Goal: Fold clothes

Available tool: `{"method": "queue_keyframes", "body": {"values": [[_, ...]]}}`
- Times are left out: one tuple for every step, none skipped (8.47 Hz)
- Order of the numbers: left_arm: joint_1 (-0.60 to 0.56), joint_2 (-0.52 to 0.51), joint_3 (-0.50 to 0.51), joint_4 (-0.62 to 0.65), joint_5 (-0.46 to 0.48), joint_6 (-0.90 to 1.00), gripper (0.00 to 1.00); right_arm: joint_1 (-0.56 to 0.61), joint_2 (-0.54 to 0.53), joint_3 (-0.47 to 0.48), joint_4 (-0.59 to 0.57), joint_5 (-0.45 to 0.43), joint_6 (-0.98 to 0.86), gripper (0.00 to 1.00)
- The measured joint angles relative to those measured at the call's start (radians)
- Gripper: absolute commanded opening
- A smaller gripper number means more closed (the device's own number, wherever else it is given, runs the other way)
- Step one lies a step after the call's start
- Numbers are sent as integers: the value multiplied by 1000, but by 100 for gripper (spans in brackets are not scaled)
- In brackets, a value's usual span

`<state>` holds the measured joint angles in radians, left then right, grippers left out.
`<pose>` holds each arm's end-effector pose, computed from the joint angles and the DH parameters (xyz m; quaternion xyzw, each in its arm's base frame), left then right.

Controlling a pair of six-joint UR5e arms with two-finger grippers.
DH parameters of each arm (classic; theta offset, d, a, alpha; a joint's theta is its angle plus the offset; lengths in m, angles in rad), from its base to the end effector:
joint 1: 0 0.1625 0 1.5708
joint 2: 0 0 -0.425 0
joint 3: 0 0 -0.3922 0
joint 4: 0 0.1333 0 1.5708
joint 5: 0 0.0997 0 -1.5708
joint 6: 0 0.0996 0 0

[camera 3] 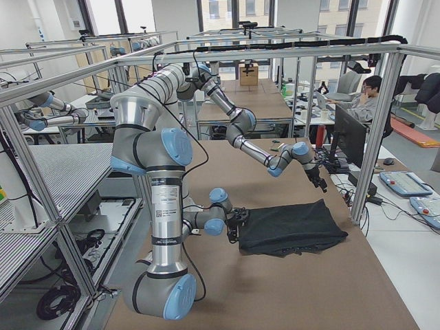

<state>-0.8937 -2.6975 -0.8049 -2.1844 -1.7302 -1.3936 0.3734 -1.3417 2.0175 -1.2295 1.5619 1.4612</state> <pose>0.4648 -0.7658 0.1794 0.1776 0.4373 -0.2739 0.8380 -0.4535 -0.3218 0.2986 0.1202 -0.4718 0.1170 0.8656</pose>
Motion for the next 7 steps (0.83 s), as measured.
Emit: {"method": "queue_keyframes", "body": {"values": [[0,43,-51,1,-2,-1,87,3,22,-6,-42,-1,-206,38],[0,81,-95,1,-2,-1,87,9,42,-16,-73,-4,-406,45],[0,104,-121,2,-2,-2,87,20,67,-35,-94,-5,-531,46],[1,117,-133,2,0,-5,87,37,100,-68,-116,-6,-595,47],[1,132,-138,2,2,-7,87,48,140,-97,-169,-4,-642,50],[1,145,-147,1,4,-9,87,54,175,-113,-246,-2,-717,51],[1,156,-155,1,5,-18,87,58,191,-119,-297,-3,-777,57]]}}
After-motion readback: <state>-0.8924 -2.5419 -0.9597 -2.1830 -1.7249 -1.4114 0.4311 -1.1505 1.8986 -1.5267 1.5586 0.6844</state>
